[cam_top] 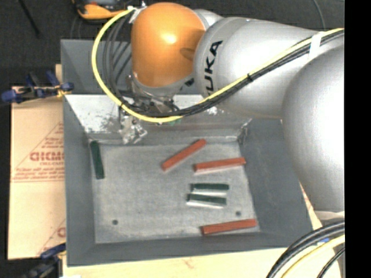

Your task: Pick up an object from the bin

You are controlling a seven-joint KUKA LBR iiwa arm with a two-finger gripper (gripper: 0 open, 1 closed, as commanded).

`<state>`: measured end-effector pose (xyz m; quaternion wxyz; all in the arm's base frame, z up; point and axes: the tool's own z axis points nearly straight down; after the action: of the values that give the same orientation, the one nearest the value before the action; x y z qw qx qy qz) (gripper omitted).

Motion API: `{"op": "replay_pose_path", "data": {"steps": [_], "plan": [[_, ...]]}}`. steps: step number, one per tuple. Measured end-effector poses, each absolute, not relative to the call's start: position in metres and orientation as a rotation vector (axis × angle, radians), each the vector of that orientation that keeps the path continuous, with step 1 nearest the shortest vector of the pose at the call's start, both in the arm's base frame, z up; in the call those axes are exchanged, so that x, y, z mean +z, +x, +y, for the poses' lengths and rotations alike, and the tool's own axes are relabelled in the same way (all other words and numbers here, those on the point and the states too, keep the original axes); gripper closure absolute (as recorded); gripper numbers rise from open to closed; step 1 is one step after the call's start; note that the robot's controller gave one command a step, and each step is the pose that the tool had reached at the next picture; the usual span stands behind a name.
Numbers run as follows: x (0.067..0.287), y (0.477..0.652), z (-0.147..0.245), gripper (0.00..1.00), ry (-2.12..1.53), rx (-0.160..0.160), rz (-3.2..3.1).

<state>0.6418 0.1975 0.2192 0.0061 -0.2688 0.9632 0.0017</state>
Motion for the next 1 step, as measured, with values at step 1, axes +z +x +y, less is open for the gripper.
{"op": "replay_pose_path", "data": {"steps": [1], "plan": [[0.1366,0.6141,0.1917,0.00,-0.564,-0.001,3.085]]}}
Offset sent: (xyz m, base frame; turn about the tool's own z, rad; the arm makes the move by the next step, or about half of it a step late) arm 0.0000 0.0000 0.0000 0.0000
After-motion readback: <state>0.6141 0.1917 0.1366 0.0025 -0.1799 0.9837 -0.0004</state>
